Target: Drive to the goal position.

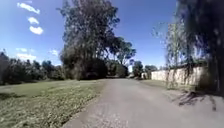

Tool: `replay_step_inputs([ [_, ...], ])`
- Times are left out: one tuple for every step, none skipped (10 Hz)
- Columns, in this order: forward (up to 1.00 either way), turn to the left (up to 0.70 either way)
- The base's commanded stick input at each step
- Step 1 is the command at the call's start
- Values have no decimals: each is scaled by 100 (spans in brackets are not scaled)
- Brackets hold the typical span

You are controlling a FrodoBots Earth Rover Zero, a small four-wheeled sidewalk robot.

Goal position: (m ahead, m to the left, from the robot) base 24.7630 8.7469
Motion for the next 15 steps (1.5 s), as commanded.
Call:
replay_step_inputs([
  [100, 24],
  [100, 37],
  [100, 0],
  [100, 0],
  [100, 0],
  [100, 0],
  [100, 0],
  [100, 0],
  [100, 0],
  [100, 0],
  [100, 0],
  [100, 0],
  [100, 0],
  [100, 0],
  [100, 0],
])
